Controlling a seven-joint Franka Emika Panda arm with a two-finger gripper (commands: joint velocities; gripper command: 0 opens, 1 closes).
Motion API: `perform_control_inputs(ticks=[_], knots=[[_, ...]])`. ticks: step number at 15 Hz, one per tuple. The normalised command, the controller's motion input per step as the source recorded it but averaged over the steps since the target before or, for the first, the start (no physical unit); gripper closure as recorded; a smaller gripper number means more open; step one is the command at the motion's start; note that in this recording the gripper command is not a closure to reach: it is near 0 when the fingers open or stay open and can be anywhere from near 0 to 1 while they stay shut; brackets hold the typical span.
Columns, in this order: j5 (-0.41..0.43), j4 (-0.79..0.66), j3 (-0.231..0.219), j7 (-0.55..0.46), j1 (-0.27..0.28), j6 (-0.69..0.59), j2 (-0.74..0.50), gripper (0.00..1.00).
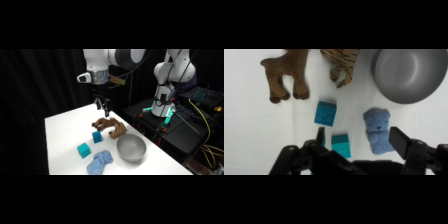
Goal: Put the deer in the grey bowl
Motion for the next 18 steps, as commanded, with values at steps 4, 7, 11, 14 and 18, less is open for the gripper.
perform_control_inputs(ticks=[4,7,11,14,18], knots=[[0.029,-0.01,-0.017,-0.04,-0.055,0.06,0.02,0.00],[0.034,-0.14,-0.134,-0.03,-0.172,0.25,0.00,0.00],[0.160,-0.30,-0.150,-0.07,-0.200,0.41,-0.08,0.00],[0.295,-0.30,-0.076,0.03,-0.120,0.45,-0.01,0.00],[0.278,-0.25,0.014,0.27,0.005,0.58,0.14,0.00]])
